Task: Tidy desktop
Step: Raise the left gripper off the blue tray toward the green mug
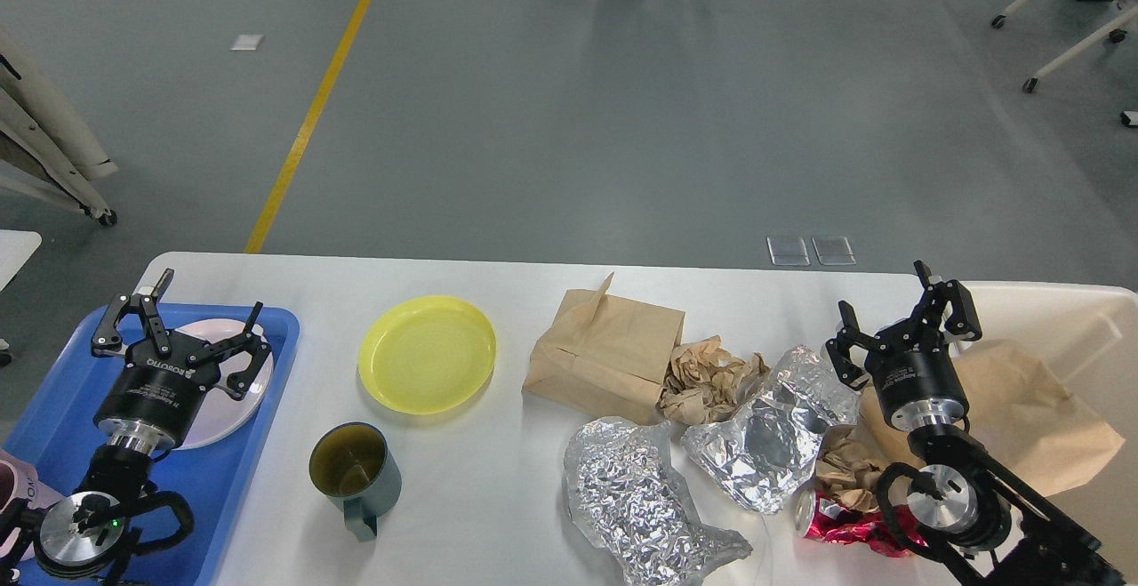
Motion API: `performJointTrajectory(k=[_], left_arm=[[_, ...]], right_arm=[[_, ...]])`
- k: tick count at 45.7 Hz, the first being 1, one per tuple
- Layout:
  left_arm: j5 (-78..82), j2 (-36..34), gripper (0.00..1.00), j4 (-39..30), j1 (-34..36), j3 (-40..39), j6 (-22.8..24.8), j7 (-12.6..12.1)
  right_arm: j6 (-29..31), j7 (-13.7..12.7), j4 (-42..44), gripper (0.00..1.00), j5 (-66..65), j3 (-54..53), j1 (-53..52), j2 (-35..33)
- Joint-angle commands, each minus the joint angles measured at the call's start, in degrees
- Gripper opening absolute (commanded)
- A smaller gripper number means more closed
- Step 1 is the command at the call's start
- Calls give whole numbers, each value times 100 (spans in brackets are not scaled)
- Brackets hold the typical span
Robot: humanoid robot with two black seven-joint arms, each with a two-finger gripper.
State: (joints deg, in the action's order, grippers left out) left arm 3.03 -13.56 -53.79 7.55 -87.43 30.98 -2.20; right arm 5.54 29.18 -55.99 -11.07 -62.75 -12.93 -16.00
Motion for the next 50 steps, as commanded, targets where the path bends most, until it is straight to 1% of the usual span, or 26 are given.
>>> performJointTrajectory(k=[1, 2, 6, 9, 14, 17, 19, 20, 23, 26, 27, 28, 30, 31, 36, 40, 43, 46, 47, 48, 50], left_arm=[[13, -24, 97, 0, -43, 24, 58, 52], [22, -24, 97, 0, -51, 42, 49, 96], [14, -6, 97, 0, -34, 50, -74, 114], [22, -50, 97, 0, -43, 86, -206, 53], [22, -260, 97, -9, -34, 340, -162, 0], [22, -612, 97, -26, 10, 726, -57, 26], [-30, -989, 97, -35, 45, 1051, 22, 122], [-39, -1217, 97, -35, 106, 1253, 40, 123], [-83, -1990, 97, -44, 431, 1982, 58, 132], [-83, -2624, 97, -35, 870, 2860, 58, 132], [-83, -2791, 97, -27, 1063, 3185, 58, 132], [-83, -3088, 97, -18, 1448, 3797, 58, 123], [-83, -3371, 97, 0, 1932, 4486, 49, 114], [-83, -3599, 97, 0, 2413, 5124, 49, 97], [-57, -4119, 97, -70, 3742, 6867, 66, 53], [-57, -4444, 97, -141, 5043, 8326, 321, 53], [-5, -4471, 97, -141, 6132, 9381, 567, 18], [22, -4358, 97, -141, 7187, 10585, 813, 18], [22, -4261, 97, -149, 7521, 10980, 883, 26], [31, -3991, 97, -149, 8203, 11741, 945, 18], [22, -3664, 97, -149, 8857, 12545, 972, 18]], right_arm=[[0, 0, 0, 100, 0, 0, 1, 0], [0, 0, 0, 100, 0, 0, 1, 0], [0, 0, 0, 100, 0, 0, 1, 0], [0, 0, 9, 100, 0, 0, 1, 0], [0, 0, 0, 100, 0, 0, 1, 0], [0, 0, 0, 100, 0, 0, 1, 0], [0, 0, 0, 100, 0, 0, 1, 0], [0, 0, 0, 100, 0, 0, 1, 0], [0, 0, 0, 100, 0, 0, 1, 0], [0, 0, 0, 100, 0, 0, 1, 0], [0, 0, 0, 100, 0, 0, 1, 0], [0, 0, 0, 100, 0, 0, 1, 0], [0, 0, 0, 100, 0, 0, 1, 0], [0, 0, 0, 100, 0, 0, 1, 0], [0, 0, 0, 100, 0, 0, 1, 0], [0, 0, 0, 100, 0, 0, 1, 0], [0, 0, 0, 100, 0, 0, 1, 0], [0, 0, 0, 100, 0, 0, 1, 0], [0, 0, 0, 100, 0, 0, 1, 0], [-9, 0, 0, 100, 0, 0, 1, 0], [0, 0, 0, 100, 0, 0, 1, 0]])
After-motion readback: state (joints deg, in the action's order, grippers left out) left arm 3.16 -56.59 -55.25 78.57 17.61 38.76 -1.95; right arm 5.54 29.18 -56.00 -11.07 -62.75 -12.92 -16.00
